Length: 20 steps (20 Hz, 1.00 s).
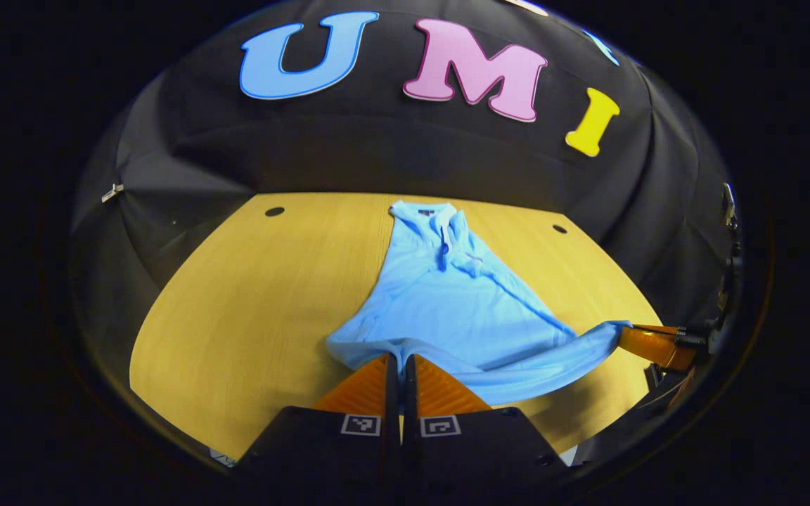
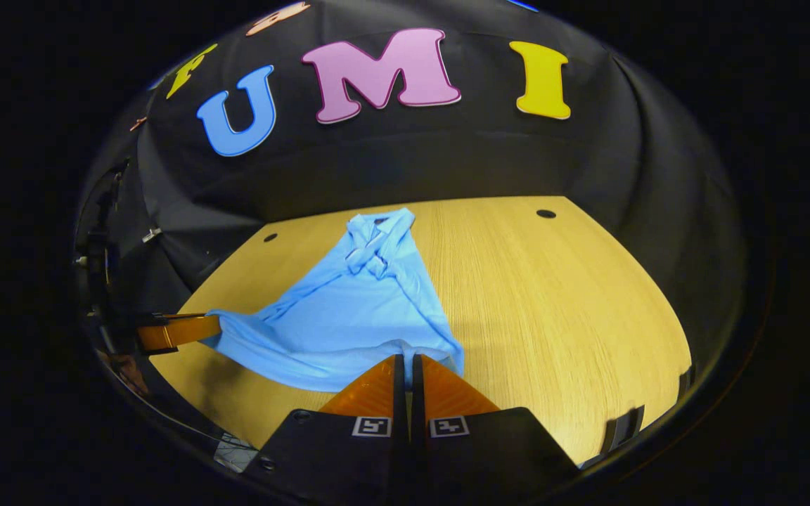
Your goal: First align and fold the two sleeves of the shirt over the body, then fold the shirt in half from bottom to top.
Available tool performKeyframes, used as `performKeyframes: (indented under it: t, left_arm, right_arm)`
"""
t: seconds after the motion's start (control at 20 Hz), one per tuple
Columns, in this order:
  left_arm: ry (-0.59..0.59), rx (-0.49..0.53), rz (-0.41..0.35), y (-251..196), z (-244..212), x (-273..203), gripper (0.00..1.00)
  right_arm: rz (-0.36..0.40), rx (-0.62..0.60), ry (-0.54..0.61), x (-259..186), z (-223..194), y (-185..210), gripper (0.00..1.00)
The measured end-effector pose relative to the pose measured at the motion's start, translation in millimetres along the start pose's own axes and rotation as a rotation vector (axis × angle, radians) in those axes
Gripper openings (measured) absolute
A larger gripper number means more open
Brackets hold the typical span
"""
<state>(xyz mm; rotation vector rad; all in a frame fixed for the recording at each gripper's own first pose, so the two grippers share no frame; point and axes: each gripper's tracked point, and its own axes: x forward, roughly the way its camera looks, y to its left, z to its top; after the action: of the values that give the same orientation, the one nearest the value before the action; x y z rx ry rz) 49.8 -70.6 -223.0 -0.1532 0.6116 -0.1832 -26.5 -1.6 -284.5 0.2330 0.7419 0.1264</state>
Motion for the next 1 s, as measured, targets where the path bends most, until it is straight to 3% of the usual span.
performKeyframes:
  t: [0.2,0.25,0.3,0.4,0.45,1.0]
  left_arm:
    - [-0.097,0.015,-0.008,-7,55,24,0.06]
    - [-0.12,0.012,-0.006,-9,69,29,0.11]
    - [-0.145,0.008,-0.006,-10,84,35,0.06]
    - [-0.187,-0.001,-0.006,-12,113,50,0.11]
    - [-0.207,-0.002,-0.001,-12,127,59,0.06]
    - [-0.245,-0.032,0.065,7,209,198,0.06]
  right_arm:
    - [-0.007,-0.001,-0.092,28,56,-5,0.05]
    - [-0.01,-0.004,-0.113,35,69,-7,0.05]
    - [-0.013,-0.009,-0.133,43,81,-10,0.05]
    - [-0.019,-0.016,-0.159,61,102,-16,0.05]
    - [-0.021,-0.017,-0.168,69,111,-17,0.05]
    - [-0.043,-0.044,-0.202,203,181,-35,0.05]
